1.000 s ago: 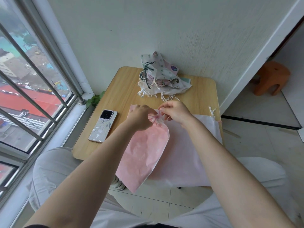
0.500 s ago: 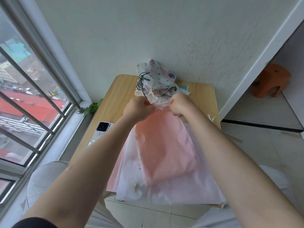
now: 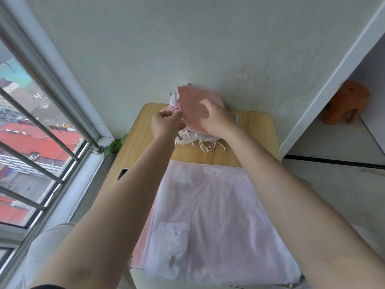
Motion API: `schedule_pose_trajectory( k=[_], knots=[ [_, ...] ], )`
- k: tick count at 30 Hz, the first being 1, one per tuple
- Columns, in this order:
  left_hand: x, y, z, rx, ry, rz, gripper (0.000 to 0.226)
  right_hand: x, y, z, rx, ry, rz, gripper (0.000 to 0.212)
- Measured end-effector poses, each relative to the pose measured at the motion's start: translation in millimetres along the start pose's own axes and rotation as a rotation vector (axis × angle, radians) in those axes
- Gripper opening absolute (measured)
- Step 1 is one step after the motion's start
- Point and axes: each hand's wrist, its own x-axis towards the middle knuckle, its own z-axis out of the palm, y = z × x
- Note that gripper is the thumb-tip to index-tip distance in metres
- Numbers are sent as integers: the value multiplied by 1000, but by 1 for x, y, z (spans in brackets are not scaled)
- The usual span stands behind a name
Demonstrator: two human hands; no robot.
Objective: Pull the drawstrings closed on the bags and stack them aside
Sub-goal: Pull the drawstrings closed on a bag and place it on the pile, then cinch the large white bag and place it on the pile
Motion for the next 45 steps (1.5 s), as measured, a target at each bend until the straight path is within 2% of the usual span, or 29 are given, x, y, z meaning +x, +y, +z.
schedule_pose_trajectory(
  k=[3,5,9,11,13,16,19,21,23,27,30,33,37,39,43,45],
  knots=[
    [-4,-6,-1,-56,39,12,20,-2,8,8,-59,18,39,55],
    [-6,-7,-1,-112,89,8,21,-5,11,11,-67,4,95,56],
    [-4,-8,-1,-184,120,35,29,-14,12,19,117,-93,177,62],
    [0,-6,1,-204,110,47,29,-9,11,20,188,-33,156,56],
    [9,-2,4,-198,107,64,27,1,11,21,119,24,95,44],
    [24,7,9,-16,93,113,19,25,14,22,-9,49,53,38],
    [41,16,13,250,38,199,18,53,21,27,-85,-5,84,52],
    [53,17,16,402,-9,257,27,68,24,34,-92,-104,74,59],
    [65,11,19,559,-59,296,32,80,29,45,-77,-200,73,75],
    [81,-19,15,714,-122,196,52,95,51,72,-162,-272,103,83],
    [93,-43,7,839,-144,146,52,102,68,87,-233,-311,151,95],
    [98,-53,2,979,-261,108,50,105,75,93,-260,-324,113,83],
    [98,-54,-5,969,-321,81,54,97,73,85,-244,-286,96,74],
    [93,-47,-8,930,-283,113,56,86,67,75,-214,-197,102,59],
    [62,-32,-11,895,-156,203,52,53,55,55,-134,123,56,29],
    [41,-29,-15,867,-88,281,46,31,56,52,-110,99,113,24]
  ],
)
